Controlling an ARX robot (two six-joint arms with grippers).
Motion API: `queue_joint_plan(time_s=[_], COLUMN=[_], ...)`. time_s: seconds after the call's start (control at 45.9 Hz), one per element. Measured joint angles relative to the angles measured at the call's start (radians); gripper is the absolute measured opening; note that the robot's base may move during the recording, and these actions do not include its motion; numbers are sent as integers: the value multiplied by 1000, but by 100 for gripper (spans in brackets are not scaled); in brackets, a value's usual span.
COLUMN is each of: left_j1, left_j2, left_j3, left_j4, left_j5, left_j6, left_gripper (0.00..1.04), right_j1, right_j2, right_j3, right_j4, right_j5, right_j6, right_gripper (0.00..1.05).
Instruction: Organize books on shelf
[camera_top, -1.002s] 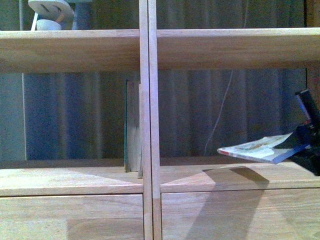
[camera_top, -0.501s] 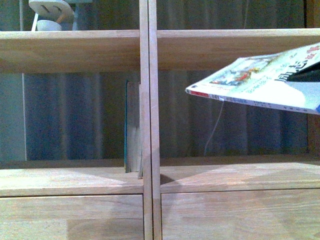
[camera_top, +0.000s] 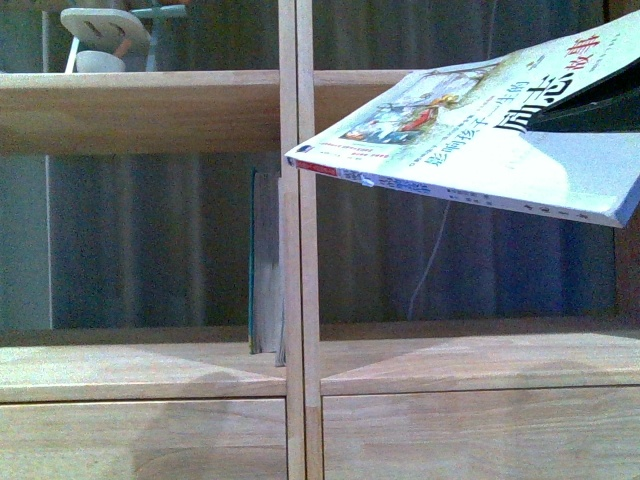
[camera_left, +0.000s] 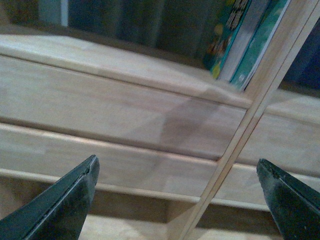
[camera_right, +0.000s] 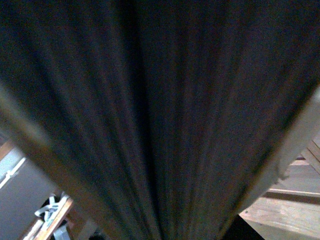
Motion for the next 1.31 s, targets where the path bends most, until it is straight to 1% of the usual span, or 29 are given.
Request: queue_joint_plan(time_s=[0.087, 0.153, 0.174, 0.261, 0.327, 0.37, 0.479, 0.545, 0.567, 0.654, 0.763, 1.068, 1.307], left_j1=[18, 30, 34, 35, 25, 4, -70, -134, -161, -233, -301, -395, -433], left_j2=[113, 206, 245, 312, 359, 401, 471, 499, 510, 548, 594, 652, 666], left_j3=[69, 127, 152, 202, 244, 287, 362, 404, 421, 459, 484, 527, 530], left_j4=[48, 75, 95, 143, 176, 201, 293, 341, 352, 380, 435, 466, 476], left_j5=[78, 163, 209, 294, 339, 349, 341, 303, 276, 206, 164, 102, 67], left_j6=[-53, -119, -160, -252, -325, -414, -584, -664, -699, -772, -822, -855, -856], left_gripper=[97, 97, 97, 97, 97, 97, 97, 97, 97, 97, 97, 97, 97], right_j1=[18, 35, 43, 63, 90, 110, 165, 193, 200, 222, 247, 272, 300], right_j2=[0, 2, 4, 8, 13, 16, 30, 38, 40, 47, 49, 48, 44], right_j3=[-3, -6, -7, -8, -7, -6, 8, 18, 20, 29, 31, 31, 30], right_j4=[1, 2, 4, 10, 16, 19, 32, 39, 42, 48, 48, 48, 48], right_j5=[13, 22, 25, 36, 56, 70, 90, 103, 108, 124, 134, 127, 130], right_j6=[-5, -10, -11, -12, -12, -12, -12, -12, -12, -5, 0, 27, 30], right_gripper=[7, 7, 7, 7, 7, 7, 7, 7, 7, 7, 7, 7, 7])
